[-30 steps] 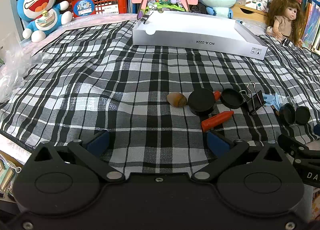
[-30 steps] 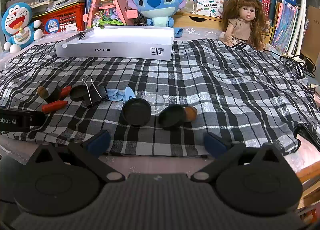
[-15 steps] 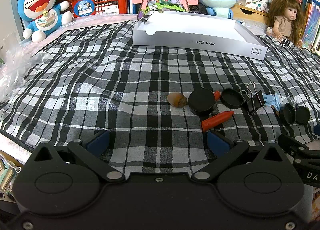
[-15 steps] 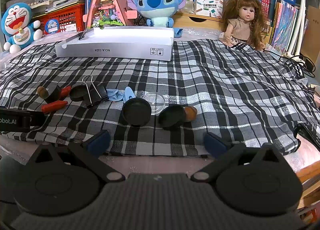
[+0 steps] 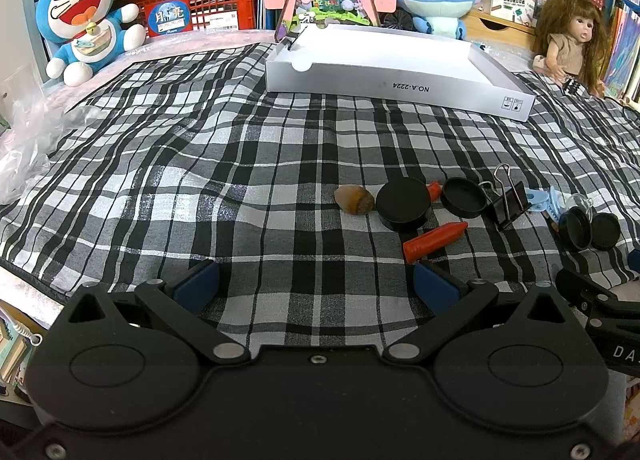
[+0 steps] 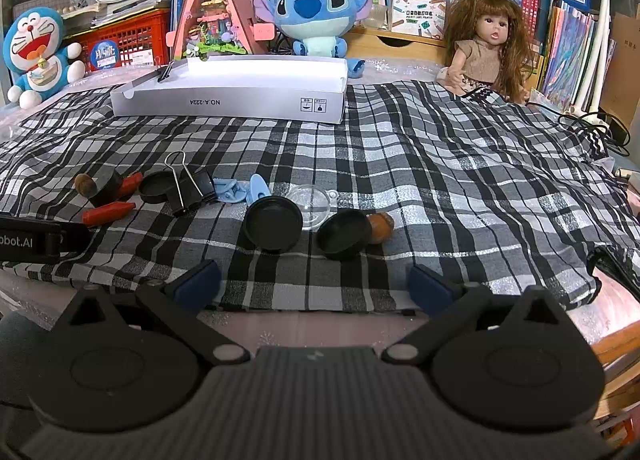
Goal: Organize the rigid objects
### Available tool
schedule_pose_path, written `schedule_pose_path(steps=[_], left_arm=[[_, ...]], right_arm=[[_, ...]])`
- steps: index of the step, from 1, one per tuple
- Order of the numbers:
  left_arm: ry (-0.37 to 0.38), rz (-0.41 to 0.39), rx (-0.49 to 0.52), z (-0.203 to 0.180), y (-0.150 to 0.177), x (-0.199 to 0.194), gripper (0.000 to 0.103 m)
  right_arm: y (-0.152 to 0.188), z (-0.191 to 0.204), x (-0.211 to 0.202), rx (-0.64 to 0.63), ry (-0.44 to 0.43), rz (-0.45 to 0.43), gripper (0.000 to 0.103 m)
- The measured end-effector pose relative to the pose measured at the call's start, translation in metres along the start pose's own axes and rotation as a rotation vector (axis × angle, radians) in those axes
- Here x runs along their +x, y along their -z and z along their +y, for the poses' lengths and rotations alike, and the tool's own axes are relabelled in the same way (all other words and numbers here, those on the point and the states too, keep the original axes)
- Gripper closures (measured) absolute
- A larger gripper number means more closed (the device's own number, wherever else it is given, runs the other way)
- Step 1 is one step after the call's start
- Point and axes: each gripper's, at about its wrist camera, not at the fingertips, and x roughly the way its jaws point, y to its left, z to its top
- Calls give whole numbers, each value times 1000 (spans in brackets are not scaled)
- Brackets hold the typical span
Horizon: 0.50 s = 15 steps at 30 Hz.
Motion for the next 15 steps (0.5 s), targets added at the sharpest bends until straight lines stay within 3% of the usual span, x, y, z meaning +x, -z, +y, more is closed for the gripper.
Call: schedule_pose_path(steps=[15], left_arm=[[39,-72,30,8,7,-4,0]], right_arm=[[6,-3,-3,7,-17,-49,0]])
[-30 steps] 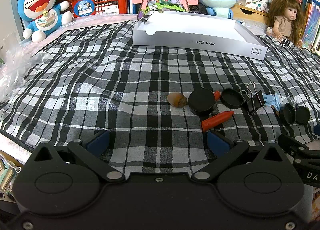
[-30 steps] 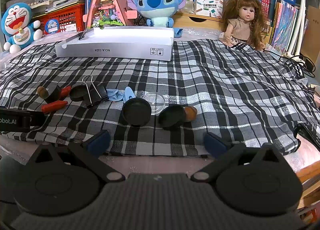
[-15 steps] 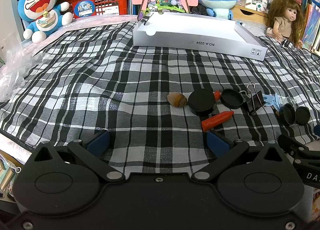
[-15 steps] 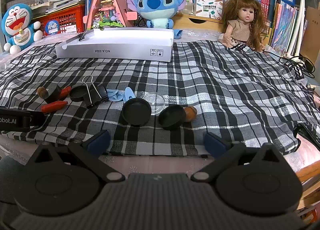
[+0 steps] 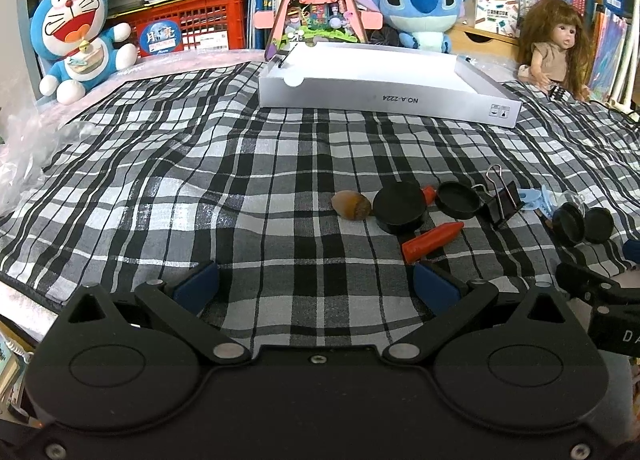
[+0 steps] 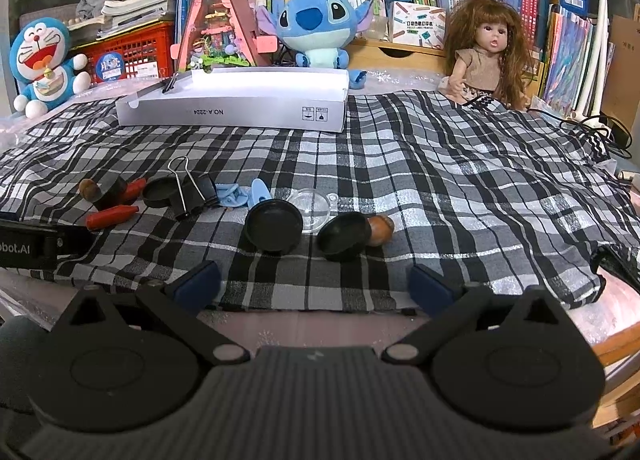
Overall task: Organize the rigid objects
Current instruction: 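Close the left tool on the orange carrot while the right tool grasps a black lid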
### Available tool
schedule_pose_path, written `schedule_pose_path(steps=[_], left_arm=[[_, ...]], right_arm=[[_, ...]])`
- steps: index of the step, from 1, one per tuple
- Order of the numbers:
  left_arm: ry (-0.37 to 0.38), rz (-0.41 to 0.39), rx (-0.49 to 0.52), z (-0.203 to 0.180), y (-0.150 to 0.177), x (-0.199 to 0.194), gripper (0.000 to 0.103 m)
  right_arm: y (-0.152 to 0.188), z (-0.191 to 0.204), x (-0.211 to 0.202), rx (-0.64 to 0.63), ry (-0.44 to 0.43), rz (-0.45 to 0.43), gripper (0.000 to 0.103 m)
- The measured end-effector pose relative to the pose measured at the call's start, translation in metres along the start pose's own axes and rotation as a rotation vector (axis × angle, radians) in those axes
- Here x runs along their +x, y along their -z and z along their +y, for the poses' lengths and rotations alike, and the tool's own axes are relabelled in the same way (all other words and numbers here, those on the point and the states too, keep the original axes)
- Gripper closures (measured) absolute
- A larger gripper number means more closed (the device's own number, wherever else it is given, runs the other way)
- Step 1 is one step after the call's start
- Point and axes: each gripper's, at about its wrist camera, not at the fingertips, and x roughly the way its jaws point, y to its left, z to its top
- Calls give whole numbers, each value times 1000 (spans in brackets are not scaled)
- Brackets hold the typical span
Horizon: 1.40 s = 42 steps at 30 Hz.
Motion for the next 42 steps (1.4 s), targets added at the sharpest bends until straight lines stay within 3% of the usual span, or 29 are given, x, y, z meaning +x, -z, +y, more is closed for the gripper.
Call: schedule_pose_path(steps=[4,7,9,11,15,18,24,31,34,36,42], left_arm=[[20,-3,-16,2,-1,-3,4],[45,-25,-34,3,1,-8,14],[81,-41,-43,4,2,-13,29],[126,-53,-61,4,2,-17,35],[232,-52,-99,1,1,-23,48],[270,-48,-103,-3,3,-24,50],[276,-36,-100,-10,5,-20,55],[278,-40,-103,-14,2,-11,57],[263,-48,-88,-17,1,-8,65],[250,-49,-69,-18,0,-6,81],[242,-50,-57,-9,1,-4,93]], right_arm=[[0,-1,-4,5,-13,-21,0],[0,0,-9,7,-26,-59,4],[-2,2,-12,-2,-33,-87,7],[-4,5,-16,-16,-39,-110,11],[-8,6,-16,-25,-79,-121,19],[-10,6,-13,-22,-97,-113,26],[-12,8,-6,-31,-120,-100,45],[-11,13,2,-46,-135,-73,57],[-12,13,4,-37,-122,-73,65],[-12,12,3,-33,-125,-73,65],[-11,12,0,-44,-113,-89,66]])
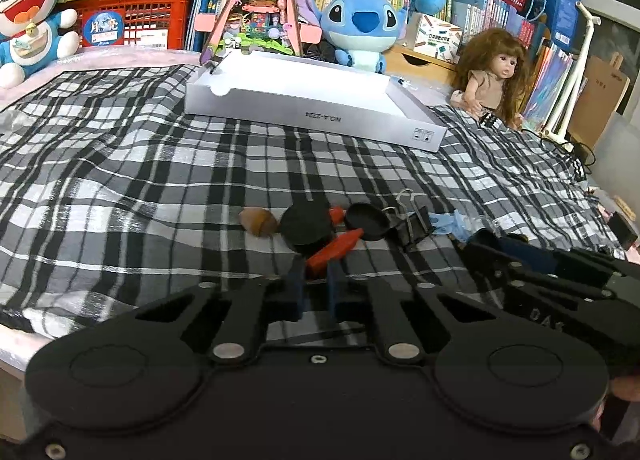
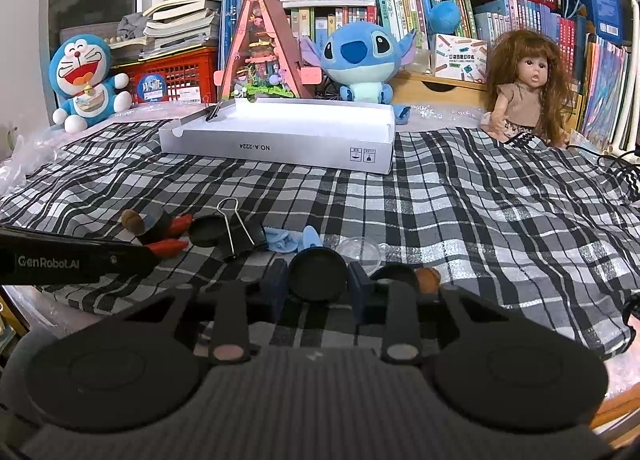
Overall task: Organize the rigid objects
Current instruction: 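Close the left tool on the orange carrot while the right tool grasps a black lid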
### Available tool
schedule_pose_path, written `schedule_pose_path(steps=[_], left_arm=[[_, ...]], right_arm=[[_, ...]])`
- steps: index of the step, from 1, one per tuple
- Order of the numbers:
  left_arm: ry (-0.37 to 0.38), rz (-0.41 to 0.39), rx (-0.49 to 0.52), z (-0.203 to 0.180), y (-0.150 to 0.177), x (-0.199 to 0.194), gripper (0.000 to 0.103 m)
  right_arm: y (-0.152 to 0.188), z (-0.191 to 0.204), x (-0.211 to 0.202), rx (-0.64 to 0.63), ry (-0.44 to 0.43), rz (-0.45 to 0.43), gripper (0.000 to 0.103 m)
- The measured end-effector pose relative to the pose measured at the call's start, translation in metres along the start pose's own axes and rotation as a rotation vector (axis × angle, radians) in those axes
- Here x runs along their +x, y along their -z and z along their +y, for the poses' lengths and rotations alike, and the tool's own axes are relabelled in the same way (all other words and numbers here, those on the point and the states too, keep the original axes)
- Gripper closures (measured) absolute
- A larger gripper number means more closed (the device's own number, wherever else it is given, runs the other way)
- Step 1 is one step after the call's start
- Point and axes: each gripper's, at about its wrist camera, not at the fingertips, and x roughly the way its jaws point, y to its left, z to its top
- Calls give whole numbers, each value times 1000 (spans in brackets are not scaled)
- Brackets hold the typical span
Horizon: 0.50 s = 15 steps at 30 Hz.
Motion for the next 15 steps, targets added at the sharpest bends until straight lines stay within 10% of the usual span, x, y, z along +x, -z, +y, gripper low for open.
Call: schedule_pose_path(steps=[10,15], left_arm=[[-47,-18,38,14,-2,-5,91],[-43,-52,60,-1,3,-12,54]], right_arm=[[3,4,-1,0,-5,4,65],[3,4,-2,9,-2,4,65]])
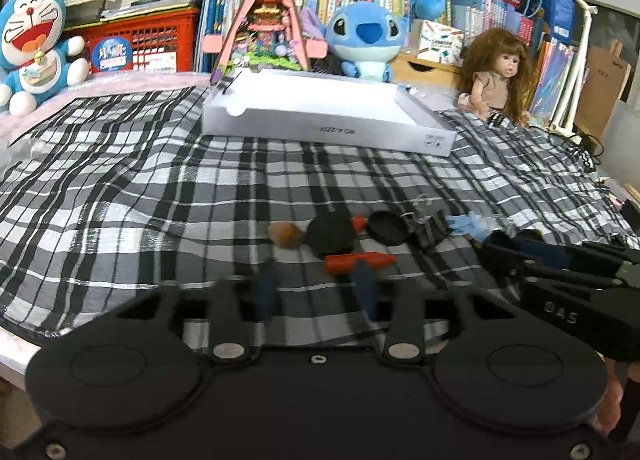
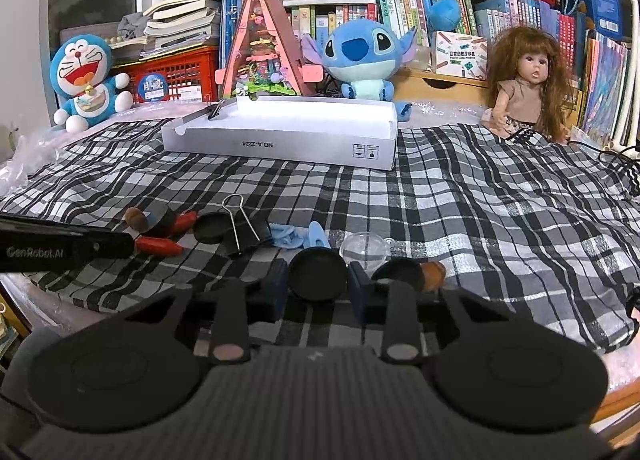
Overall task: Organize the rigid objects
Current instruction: 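Close the left tool on the orange carrot while the right tool grasps a black lid, then carry the orange carrot and black lid over the white tray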
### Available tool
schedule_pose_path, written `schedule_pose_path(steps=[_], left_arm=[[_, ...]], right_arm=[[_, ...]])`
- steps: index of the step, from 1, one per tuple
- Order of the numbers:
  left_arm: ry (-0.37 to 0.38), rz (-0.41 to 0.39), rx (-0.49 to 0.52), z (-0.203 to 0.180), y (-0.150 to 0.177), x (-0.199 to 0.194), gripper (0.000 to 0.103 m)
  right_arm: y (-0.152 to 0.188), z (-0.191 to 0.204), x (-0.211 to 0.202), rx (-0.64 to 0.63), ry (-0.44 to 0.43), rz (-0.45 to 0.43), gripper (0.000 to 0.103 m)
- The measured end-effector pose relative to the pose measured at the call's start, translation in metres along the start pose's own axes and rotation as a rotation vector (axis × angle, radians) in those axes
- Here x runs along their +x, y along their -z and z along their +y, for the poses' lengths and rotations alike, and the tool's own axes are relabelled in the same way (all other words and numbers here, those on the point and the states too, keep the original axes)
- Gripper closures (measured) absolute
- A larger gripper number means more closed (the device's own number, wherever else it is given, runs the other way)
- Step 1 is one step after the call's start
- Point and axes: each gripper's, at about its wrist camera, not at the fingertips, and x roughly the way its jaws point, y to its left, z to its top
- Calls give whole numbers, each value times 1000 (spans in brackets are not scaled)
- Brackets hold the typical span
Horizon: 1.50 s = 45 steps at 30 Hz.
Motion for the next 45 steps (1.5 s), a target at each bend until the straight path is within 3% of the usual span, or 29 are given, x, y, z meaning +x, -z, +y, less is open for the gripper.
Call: schedule_pose_path(steps=[5,12,14,15,17,30,45], left_arm=[[1,-8,-21,-15,0,4,44],[-37,-12,-81,-24,-1,19,44],[-42,-12,-84,-27,-2,22,47],[-47,-13,-77,-28,-1,24,58],[-60,-10,-45,-33,-1,25,61],[-25,-29,7,-27,-11,4,61],[4,7,-2,4,-64,12,61]], right_arm=[[-2,-3,-3,5,5,-5,65],[-2,-10,-7,28,17,-14,65],[-2,-11,-8,36,19,-16,65],[-2,-12,-8,39,19,-16,65],[-2,-12,-8,43,18,-17,65],[-7,-7,-3,48,9,-3,65],[-40,-10,10,55,-23,33,65]])
